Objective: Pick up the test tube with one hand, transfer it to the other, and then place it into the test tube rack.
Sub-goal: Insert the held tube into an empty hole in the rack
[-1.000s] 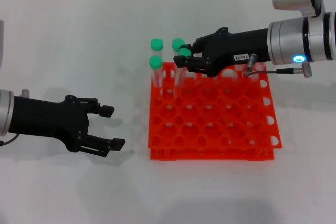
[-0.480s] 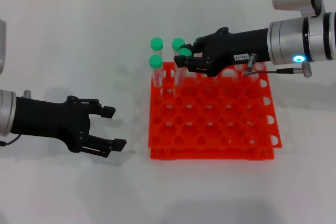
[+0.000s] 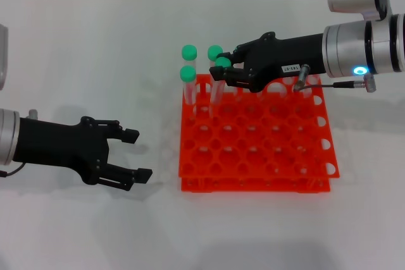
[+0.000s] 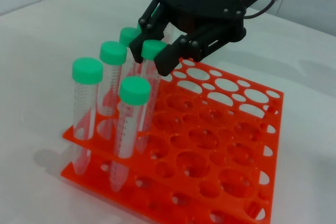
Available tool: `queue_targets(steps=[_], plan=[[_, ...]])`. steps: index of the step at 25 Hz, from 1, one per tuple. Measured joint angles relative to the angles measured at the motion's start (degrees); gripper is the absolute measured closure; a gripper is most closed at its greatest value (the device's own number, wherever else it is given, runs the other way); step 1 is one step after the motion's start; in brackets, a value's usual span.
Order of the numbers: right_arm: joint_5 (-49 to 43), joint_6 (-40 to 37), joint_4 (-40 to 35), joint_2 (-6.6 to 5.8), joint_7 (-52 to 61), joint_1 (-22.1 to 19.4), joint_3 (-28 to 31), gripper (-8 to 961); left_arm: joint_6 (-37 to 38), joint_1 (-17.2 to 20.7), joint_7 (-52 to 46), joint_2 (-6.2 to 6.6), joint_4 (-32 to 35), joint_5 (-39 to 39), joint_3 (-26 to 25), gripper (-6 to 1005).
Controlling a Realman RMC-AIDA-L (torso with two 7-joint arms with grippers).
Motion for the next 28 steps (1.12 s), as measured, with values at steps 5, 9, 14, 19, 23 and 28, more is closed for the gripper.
queue_targets(steps=[5, 9, 14, 19, 23, 28], plan=[[0.0, 0.1, 0.1, 0.00, -0.4, 0.0, 0.0, 601, 0.0, 0.0, 0.1, 0.07, -0.4, 0.0, 0.0, 118], [0.0, 0.2, 0.1, 0.00, -0.5, 0.0, 0.0, 600, 0.0, 0.0, 0.1, 0.07, -0.4, 0.0, 0.0, 118], [0.0, 0.5, 0.1, 0.00, -0.9, 0.1, 0.0, 598, -0.1, -0.1, 0.1, 0.07, -0.4, 0.0, 0.0, 118], [0.0, 0.8, 0.1, 0.00, -0.9, 0.1, 0.0, 597, -0.2, -0.4, 0.1, 0.07, -0.4, 0.0, 0.0, 119], [0.0, 0.8, 0.2, 0.00, -1.0, 0.1, 0.0, 596, -0.3, -0.6, 0.1, 0.07, -0.4, 0.0, 0.0, 119], [0.0, 0.8, 0.3, 0.00, -1.0, 0.1, 0.0, 595, -0.3, -0.6, 0.1, 0.07, -0.4, 0.0, 0.0, 119]])
